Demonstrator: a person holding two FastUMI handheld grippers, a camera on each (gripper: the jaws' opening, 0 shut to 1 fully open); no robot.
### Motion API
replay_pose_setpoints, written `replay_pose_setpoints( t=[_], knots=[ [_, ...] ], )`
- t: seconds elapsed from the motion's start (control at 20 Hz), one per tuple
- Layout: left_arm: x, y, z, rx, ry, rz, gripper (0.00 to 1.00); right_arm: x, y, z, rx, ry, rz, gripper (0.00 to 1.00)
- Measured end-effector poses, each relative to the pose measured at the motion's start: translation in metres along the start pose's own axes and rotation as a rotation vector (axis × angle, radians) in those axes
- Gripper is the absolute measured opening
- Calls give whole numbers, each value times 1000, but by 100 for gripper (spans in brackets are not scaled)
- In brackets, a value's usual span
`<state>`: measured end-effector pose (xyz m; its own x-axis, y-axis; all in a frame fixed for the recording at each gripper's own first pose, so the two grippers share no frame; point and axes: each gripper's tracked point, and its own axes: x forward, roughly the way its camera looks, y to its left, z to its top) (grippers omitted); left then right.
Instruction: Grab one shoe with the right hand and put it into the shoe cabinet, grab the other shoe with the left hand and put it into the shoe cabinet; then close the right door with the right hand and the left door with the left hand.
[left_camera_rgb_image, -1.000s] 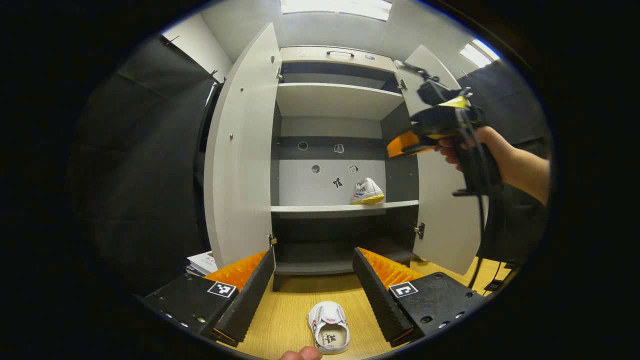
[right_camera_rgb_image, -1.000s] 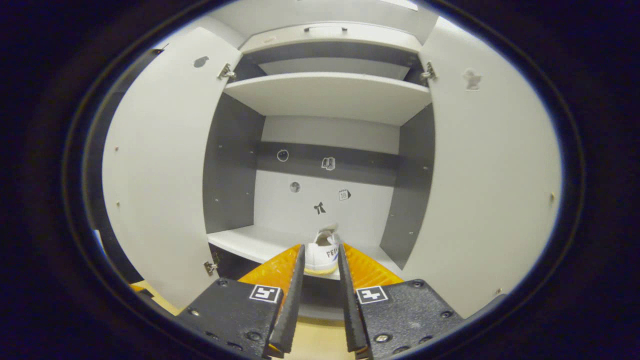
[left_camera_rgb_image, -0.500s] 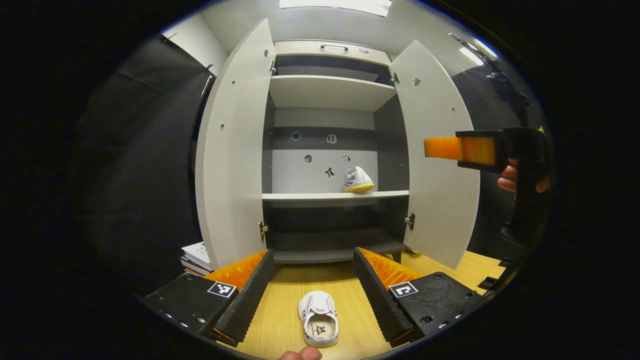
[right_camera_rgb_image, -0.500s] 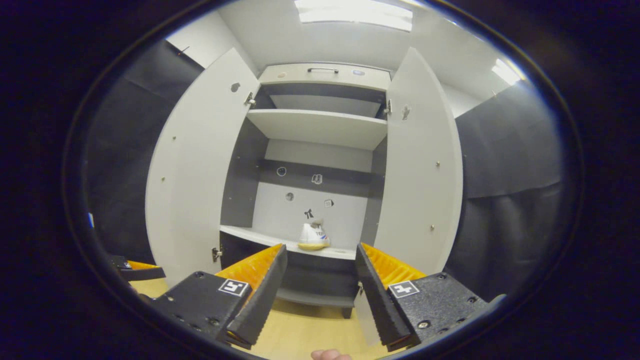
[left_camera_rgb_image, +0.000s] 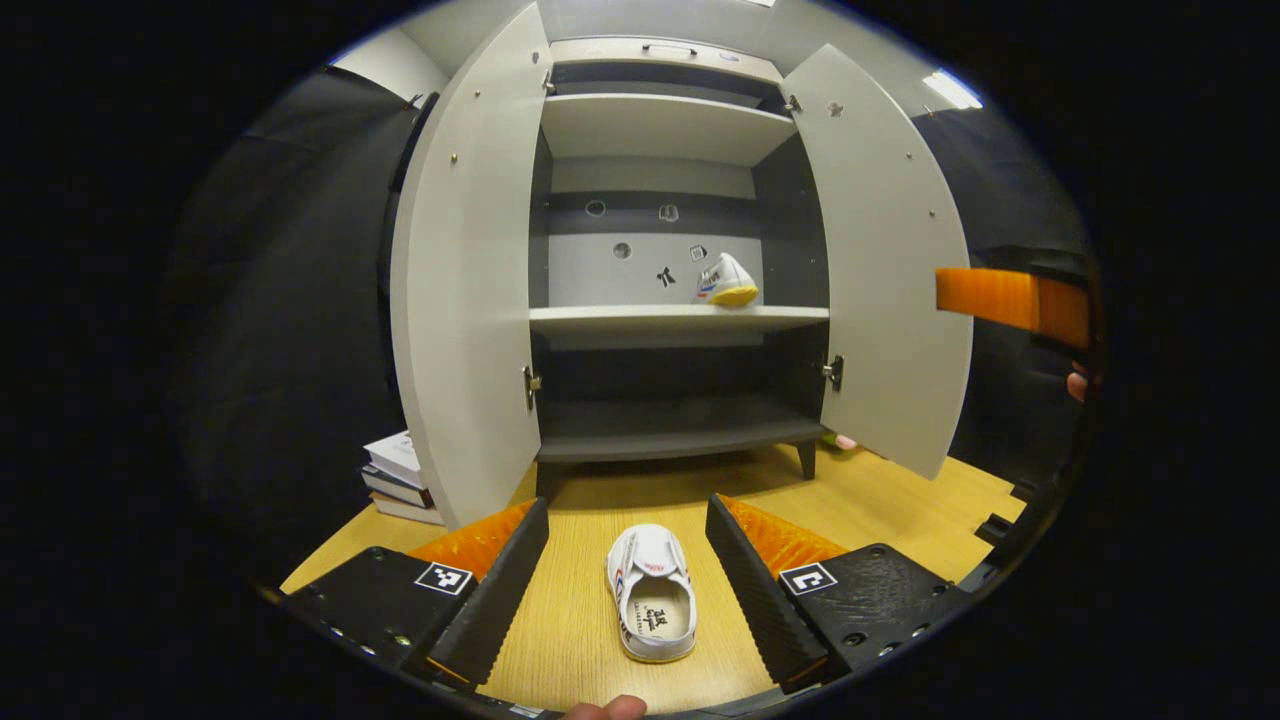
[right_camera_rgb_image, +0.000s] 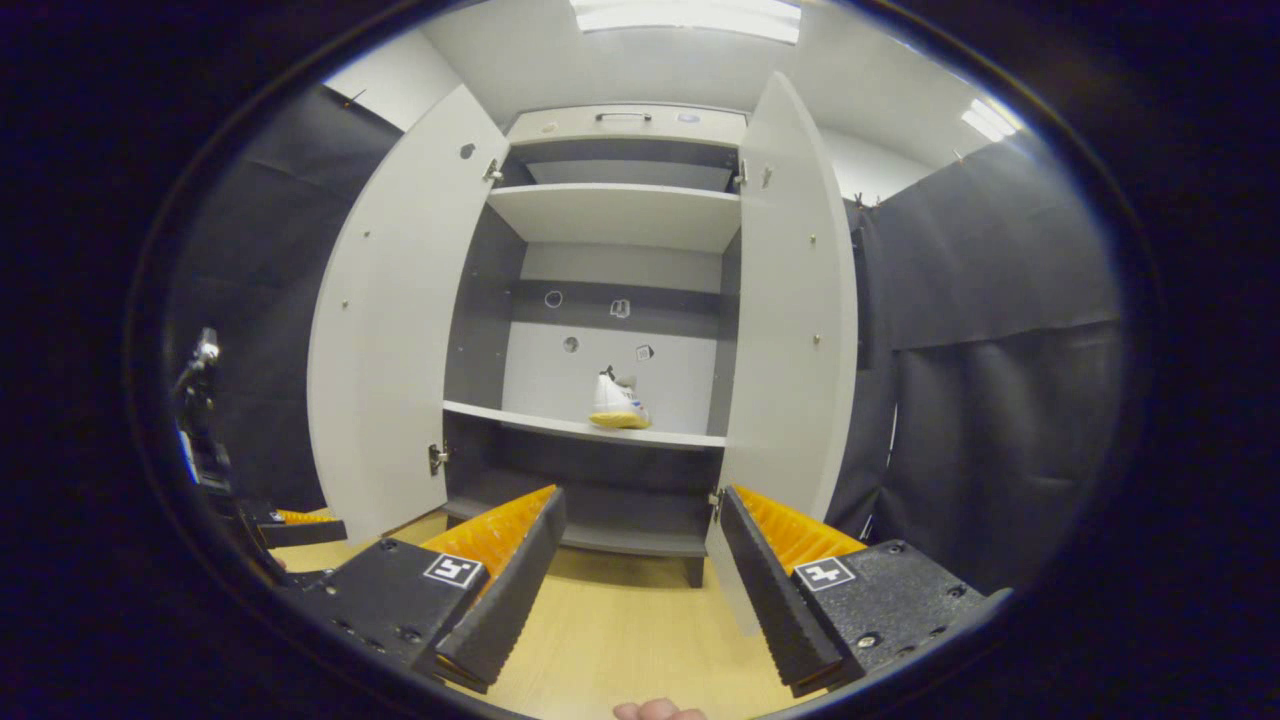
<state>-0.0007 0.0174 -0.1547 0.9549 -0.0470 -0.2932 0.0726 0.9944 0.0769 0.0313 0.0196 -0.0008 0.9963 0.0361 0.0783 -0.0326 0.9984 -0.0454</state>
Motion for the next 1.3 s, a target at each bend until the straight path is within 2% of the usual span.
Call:
replay_pose_setpoints(
  t=[0.25,0.65,0.9,1.05,1.3],
  knots=[
    [14,5,-64,-32,184,-16,96,4,-24,-11,52,27,-43,98],
    [55,18,-136,-12,363,-2,96,12,-34,-28,94,80,-58,98],
    [88,20,-148,-13,374,8,96,19,-39,-40,91,117,-72,98],
    [109,17,-151,-38,372,-10,99,26,-40,-45,93,139,-77,98],
    [134,12,-157,-49,380,-54,94,36,-43,-49,97,153,-83,98]
  ],
)
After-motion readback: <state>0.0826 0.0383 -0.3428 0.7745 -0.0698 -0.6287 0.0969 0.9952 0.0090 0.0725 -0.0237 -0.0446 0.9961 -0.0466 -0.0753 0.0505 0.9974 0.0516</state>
